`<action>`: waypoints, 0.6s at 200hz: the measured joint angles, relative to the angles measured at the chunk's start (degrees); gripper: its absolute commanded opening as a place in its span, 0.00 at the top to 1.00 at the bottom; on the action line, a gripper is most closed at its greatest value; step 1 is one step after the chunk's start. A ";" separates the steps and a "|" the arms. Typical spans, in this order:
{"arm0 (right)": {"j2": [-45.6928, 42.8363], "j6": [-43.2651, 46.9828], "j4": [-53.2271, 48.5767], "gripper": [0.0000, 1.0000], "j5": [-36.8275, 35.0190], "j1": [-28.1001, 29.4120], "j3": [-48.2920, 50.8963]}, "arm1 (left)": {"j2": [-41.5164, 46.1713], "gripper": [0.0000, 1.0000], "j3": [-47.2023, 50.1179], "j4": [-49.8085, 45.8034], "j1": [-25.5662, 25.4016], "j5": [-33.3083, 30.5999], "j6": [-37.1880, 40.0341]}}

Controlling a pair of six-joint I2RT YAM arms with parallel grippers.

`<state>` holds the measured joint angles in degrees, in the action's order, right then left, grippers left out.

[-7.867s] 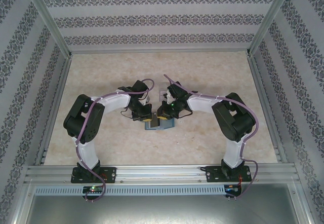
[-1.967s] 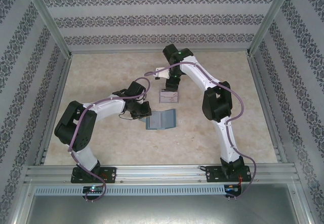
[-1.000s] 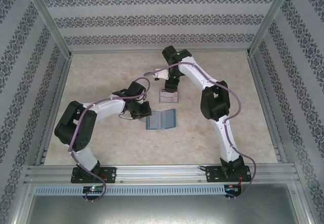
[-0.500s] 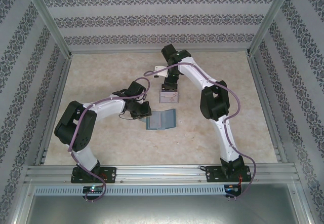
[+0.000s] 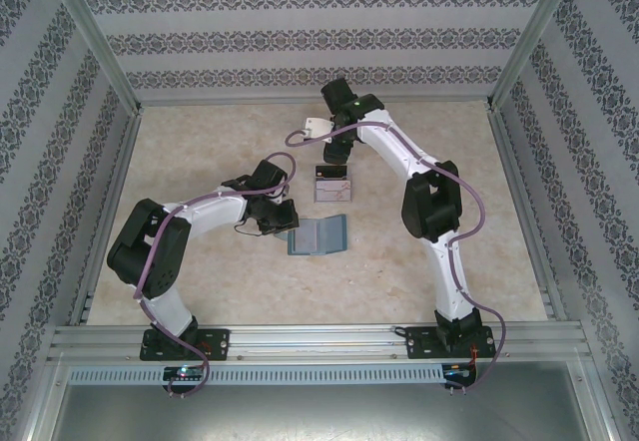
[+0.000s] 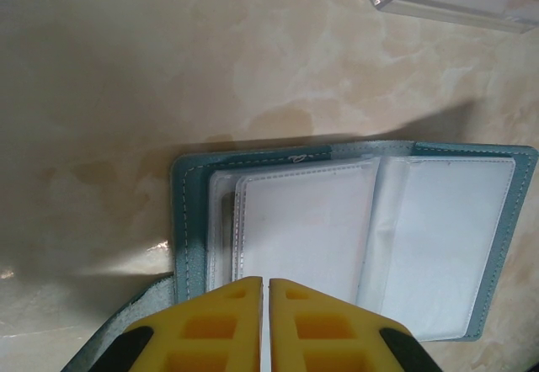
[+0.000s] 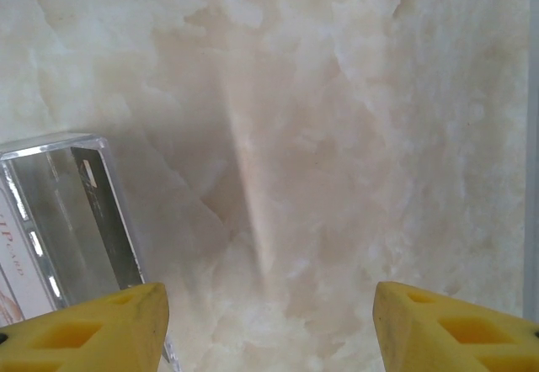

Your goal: Take the credit cards out of the card holder

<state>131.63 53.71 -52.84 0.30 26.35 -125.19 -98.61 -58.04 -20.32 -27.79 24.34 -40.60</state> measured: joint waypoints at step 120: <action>2.05 0.00 1.90 0.34 -0.90 0.15 1.11 | 0.00 0.90 0.07 0.00 0.00 0.00 0.00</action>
<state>133.69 53.71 -50.94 -0.60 26.50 -124.07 -98.61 -57.98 -20.32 -27.79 24.34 -40.60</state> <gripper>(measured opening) 0.657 0.102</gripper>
